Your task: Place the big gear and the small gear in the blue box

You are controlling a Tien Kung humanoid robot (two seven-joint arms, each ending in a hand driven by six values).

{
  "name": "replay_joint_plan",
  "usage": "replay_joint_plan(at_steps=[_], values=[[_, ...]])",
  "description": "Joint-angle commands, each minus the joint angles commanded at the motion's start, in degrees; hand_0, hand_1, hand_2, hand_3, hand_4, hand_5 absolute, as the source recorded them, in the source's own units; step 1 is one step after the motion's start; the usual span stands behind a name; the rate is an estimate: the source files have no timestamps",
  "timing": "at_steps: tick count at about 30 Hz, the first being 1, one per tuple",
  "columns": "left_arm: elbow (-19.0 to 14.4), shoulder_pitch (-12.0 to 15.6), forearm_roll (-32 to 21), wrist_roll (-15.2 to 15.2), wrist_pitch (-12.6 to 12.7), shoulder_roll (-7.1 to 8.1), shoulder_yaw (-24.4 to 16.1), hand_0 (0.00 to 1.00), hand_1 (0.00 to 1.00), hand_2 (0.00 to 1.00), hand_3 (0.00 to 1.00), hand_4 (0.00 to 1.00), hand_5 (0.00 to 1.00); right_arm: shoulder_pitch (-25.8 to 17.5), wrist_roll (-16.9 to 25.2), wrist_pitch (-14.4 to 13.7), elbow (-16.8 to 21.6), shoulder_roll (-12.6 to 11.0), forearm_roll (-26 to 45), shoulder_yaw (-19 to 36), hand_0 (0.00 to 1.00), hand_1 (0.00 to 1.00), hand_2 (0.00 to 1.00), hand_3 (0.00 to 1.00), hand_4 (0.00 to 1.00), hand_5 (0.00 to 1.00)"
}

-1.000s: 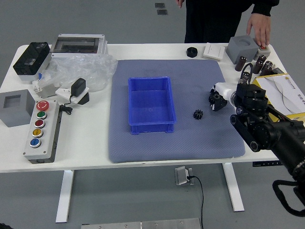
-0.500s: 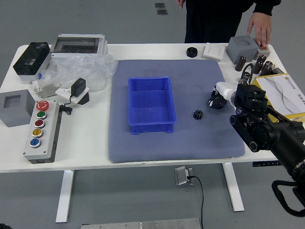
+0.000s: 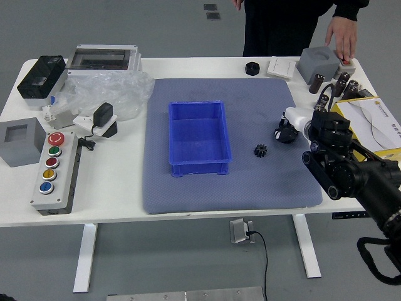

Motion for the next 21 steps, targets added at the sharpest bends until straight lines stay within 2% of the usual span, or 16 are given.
replay_joint_plan(at_steps=[2,8,21], values=[[0.0,0.02,0.02,0.01,0.0,0.0,-0.04,0.884,0.867,0.866,0.844,0.797,0.515,-0.02,0.03,-0.17,0.09,-0.04,0.0,0.04,0.613,0.556,0.611,0.636,0.475,0.443],[0.0,-0.01,0.07,0.02,-0.01,-0.03,-0.12,0.885,0.868,0.867,0.845,0.797,0.51,-0.04,0.0,-0.54,0.49,-0.22,0.0,0.18,0.601,0.542,0.593,0.625,0.462,0.439],[0.0,-0.04,0.03,0.04,-0.02,0.05,-0.15,0.885,0.868,0.868,0.85,0.795,0.508,-0.02,-0.16,-0.37,1.69,-0.87,0.0,0.73,0.597,0.535,0.588,0.624,0.46,0.436]])
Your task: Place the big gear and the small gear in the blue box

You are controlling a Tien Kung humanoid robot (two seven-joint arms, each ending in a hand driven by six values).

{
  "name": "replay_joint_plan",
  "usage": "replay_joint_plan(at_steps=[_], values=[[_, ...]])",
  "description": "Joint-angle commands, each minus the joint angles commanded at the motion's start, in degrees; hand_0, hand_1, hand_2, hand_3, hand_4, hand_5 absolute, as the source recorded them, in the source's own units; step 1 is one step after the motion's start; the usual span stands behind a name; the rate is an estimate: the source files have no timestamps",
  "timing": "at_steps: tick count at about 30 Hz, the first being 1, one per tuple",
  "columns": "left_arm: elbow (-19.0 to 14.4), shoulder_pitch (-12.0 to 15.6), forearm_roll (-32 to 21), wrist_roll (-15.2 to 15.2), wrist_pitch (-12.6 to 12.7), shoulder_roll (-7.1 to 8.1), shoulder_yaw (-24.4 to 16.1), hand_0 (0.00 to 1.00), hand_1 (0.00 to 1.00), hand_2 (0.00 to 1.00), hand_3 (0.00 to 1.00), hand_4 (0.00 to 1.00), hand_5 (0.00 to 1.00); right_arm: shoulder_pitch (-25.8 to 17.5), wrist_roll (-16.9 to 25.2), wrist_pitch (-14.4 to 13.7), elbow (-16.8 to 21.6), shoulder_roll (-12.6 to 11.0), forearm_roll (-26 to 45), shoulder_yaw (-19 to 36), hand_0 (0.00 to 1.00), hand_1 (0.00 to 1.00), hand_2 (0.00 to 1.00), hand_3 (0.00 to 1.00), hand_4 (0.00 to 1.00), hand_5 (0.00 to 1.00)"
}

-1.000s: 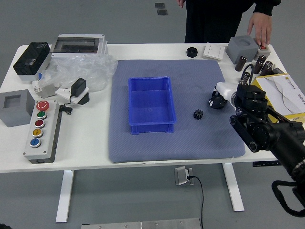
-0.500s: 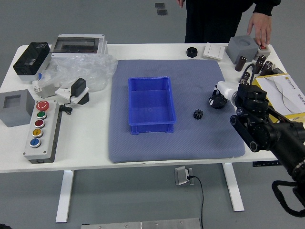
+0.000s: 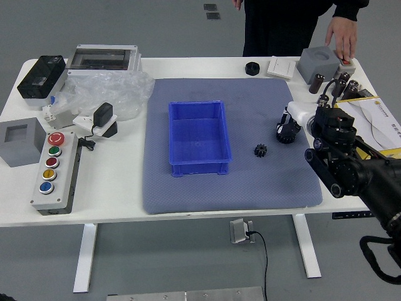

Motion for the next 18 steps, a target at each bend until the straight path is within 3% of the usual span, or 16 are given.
replay_joint_plan(at_steps=[4,5,10,11,16,17,18], values=[[0.0,-0.01,0.09,0.01,0.0,0.0,-0.1,0.885,0.868,0.868,0.85,0.795,0.508,-0.15,0.0,0.77,0.28,-0.18,0.0,0.55,0.597,0.535,0.588,0.624,0.46,0.436],[0.0,-0.01,0.12,0.01,0.01,0.02,-0.14,0.885,0.868,0.868,0.851,0.793,0.505,-0.23,-0.1,1.08,0.66,-0.28,0.0,0.89,0.697,0.662,0.738,0.734,0.63,0.488],[0.0,-0.07,0.2,0.01,0.03,0.06,-0.26,0.885,0.868,0.868,0.851,0.793,0.505,-0.68,-1.13,3.74,3.58,-0.9,0.0,2.36,0.697,0.662,0.738,0.734,0.63,0.488],[0.0,-0.07,0.2,0.01,0.04,0.07,-0.29,0.885,0.868,0.868,0.851,0.792,0.502,-0.76,-1.37,4.26,4.17,-1.03,0.0,2.54,0.771,0.751,0.829,0.895,0.755,0.558],[0.0,-0.04,0.17,0.01,0.06,0.12,-0.41,0.885,0.868,0.868,0.851,0.792,0.502,-1.07,-2.27,6.32,6.42,-1.43,0.0,3.23,0.771,0.751,0.829,0.895,0.755,0.558],[0.0,-0.02,0.16,0.0,0.07,0.14,-0.45,0.885,0.868,0.869,0.852,0.792,0.502,-1.12,-2.41,6.64,6.76,-1.48,0.0,3.29,0.831,0.8,0.869,0.941,0.795,0.582],[0.0,-0.02,0.16,0.0,0.07,0.15,-0.48,0.885,0.868,0.869,0.852,0.792,0.502,-1.17,-2.5,6.87,6.98,-1.52,0.0,3.31,0.831,0.8,0.869,0.941,0.795,0.582]])
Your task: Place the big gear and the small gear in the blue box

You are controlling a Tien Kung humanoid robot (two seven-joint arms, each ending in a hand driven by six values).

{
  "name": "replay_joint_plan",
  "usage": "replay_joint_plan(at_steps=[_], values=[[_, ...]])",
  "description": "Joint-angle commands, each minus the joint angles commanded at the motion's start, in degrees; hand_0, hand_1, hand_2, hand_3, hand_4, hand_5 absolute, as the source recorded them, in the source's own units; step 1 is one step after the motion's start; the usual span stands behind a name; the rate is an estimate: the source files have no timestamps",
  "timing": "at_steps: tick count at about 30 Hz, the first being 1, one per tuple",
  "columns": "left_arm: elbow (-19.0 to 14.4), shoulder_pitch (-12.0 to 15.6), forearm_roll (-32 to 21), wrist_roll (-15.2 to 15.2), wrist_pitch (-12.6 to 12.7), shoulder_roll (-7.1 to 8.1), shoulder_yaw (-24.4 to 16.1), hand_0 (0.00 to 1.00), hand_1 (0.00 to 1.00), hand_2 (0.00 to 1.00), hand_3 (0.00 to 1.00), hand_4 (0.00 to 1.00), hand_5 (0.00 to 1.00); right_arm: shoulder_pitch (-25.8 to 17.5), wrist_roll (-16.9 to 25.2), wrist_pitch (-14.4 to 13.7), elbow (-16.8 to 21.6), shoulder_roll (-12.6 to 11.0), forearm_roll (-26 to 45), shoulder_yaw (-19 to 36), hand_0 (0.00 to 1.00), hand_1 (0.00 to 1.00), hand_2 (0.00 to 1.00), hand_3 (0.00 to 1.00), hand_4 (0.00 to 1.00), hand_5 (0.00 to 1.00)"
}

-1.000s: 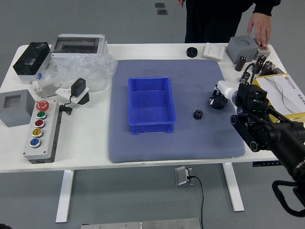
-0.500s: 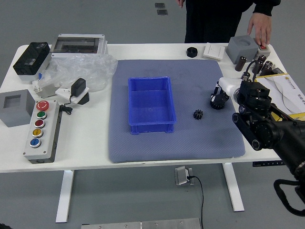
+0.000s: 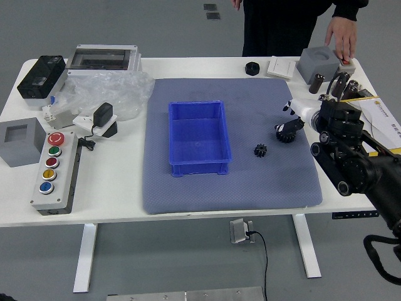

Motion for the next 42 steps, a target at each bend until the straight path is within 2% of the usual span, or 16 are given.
replay_joint_plan(at_steps=[4,5,22,23,28,29,34,35,40,41,42], values=[[0.0,0.04,-0.02,-0.02,0.0,0.01,-0.06,0.885,0.868,0.869,0.852,0.792,0.502,-0.2,-0.32,0.85,0.38,0.02,0.0,-0.31,0.831,0.8,0.869,0.941,0.795,0.582],[0.0,0.06,-0.02,-0.03,-0.01,0.01,-0.06,0.886,0.868,0.868,0.854,0.791,0.502,-0.26,-0.37,0.95,0.24,0.09,0.0,-0.51,0.851,0.828,0.881,0.945,0.815,0.593],[0.0,0.0,-0.14,-0.13,-0.11,-0.16,0.28,0.886,0.868,0.868,0.855,0.794,0.504,-0.37,-0.22,0.63,-4.33,0.88,0.0,-3.49,0.849,0.823,0.879,0.936,0.831,0.593],[0.0,0.01,-0.15,-0.13,-0.11,-0.17,0.29,0.887,0.868,0.868,0.855,0.793,0.503,-0.37,-0.26,0.58,-4.42,0.9,0.0,-3.56,0.823,0.801,0.861,0.887,0.819,0.591],[0.0,0.05,-0.15,-0.12,-0.13,-0.2,0.33,0.887,0.868,0.868,0.855,0.793,0.503,-0.45,-0.35,0.14,-4.75,0.96,0.0,-3.89,0.823,0.801,0.861,0.887,0.819,0.591],[0.0,0.06,-0.14,-0.12,-0.13,-0.2,0.32,0.887,0.868,0.868,0.855,0.793,0.502,-0.47,-0.33,0.01,-4.79,0.96,0.0,-3.94,0.712,0.685,0.775,0.769,0.72,0.553],[0.0,0.06,-0.04,-0.13,-0.13,-0.2,0.25,0.887,0.868,0.868,0.855,0.793,0.502,-0.51,-0.07,-0.9,-5.0,0.92,0.0,-4.1,0.712,0.685,0.775,0.769,0.72,0.553],[0.0,0.05,-0.04,-0.13,-0.12,-0.2,0.25,0.887,0.868,0.868,0.853,0.792,0.497,-0.5,0.01,-1.16,-5.03,0.91,0.0,-4.11,0.652,0.605,0.7,0.682,0.572,0.485],[0.0,-0.01,-0.03,-0.16,-0.1,-0.2,0.23,0.887,0.868,0.868,0.853,0.792,0.497,-0.44,0.33,-2.38,-5.08,0.82,0.0,-4.11,0.652,0.605,0.7,0.682,0.572,0.485],[0.0,-0.01,-0.02,-0.15,-0.1,-0.2,0.22,0.887,0.868,0.868,0.853,0.791,0.496,-0.43,0.38,-2.54,-5.09,0.81,0.0,-4.11,0.591,0.54,0.626,0.648,0.526,0.468],[0.0,-0.01,-0.03,-0.15,-0.1,-0.21,0.22,0.887,0.868,0.868,0.853,0.791,0.496,-0.44,0.47,-2.75,-5.1,0.8,0.0,-4.09,0.591,0.54,0.626,0.648,0.526,0.468]])
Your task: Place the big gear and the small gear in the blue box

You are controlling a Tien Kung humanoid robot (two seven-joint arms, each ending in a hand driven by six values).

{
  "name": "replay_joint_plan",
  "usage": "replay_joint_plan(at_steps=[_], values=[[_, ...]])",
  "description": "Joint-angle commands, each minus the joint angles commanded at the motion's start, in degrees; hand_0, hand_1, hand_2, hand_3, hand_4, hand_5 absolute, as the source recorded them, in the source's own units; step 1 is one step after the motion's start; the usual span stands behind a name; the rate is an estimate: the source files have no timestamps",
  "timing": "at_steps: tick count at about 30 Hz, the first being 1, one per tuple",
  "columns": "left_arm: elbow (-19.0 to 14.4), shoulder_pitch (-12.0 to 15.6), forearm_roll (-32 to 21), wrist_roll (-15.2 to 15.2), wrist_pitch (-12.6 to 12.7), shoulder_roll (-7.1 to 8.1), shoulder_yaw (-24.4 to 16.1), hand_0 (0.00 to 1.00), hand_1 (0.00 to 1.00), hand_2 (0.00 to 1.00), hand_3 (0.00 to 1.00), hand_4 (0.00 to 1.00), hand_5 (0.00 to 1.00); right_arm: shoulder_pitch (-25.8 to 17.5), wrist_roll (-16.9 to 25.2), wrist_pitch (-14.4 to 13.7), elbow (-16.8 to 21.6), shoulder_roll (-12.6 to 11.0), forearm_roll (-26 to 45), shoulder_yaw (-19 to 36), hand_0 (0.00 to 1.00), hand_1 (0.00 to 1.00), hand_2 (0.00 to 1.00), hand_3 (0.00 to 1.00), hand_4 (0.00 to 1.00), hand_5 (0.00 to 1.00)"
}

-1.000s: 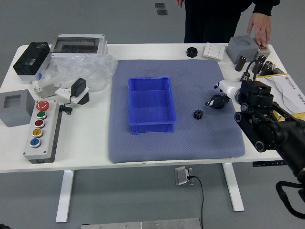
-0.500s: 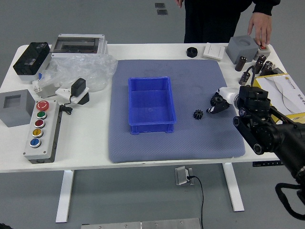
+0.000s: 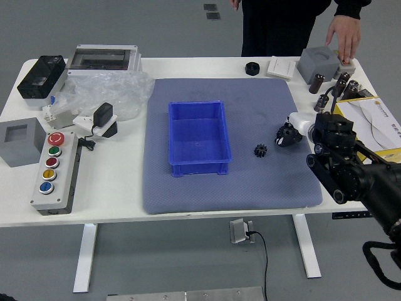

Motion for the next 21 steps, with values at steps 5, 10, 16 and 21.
replay_joint_plan(at_steps=[5,10,16,21], values=[[0.0,0.02,0.06,0.03,0.01,-0.06,-0.06,0.886,0.868,0.867,0.854,0.791,0.494,-0.15,0.33,-0.65,-0.12,0.02,0.0,-0.06,0.583,0.52,0.597,0.639,0.48,0.434],[0.0,0.02,0.16,0.03,0.04,-0.08,-0.16,0.886,0.868,0.867,0.854,0.791,0.494,-0.34,0.66,-1.68,-0.31,0.07,0.0,-0.05,0.583,0.52,0.597,0.639,0.48,0.434],[0.0,-0.03,0.16,0.01,0.07,-0.06,-0.18,0.886,0.867,0.867,0.854,0.791,0.494,-0.37,0.88,-3.17,-0.04,0.01,0.0,0.52,0.529,0.48,0.57,0.627,0.446,0.402],[0.0,-0.04,0.07,0.01,0.08,0.0,-0.17,0.886,0.868,0.867,0.852,0.792,0.494,-0.39,0.75,-3.56,0.65,-0.27,0.0,1.18,0.522,0.466,0.552,0.619,0.422,0.381]])
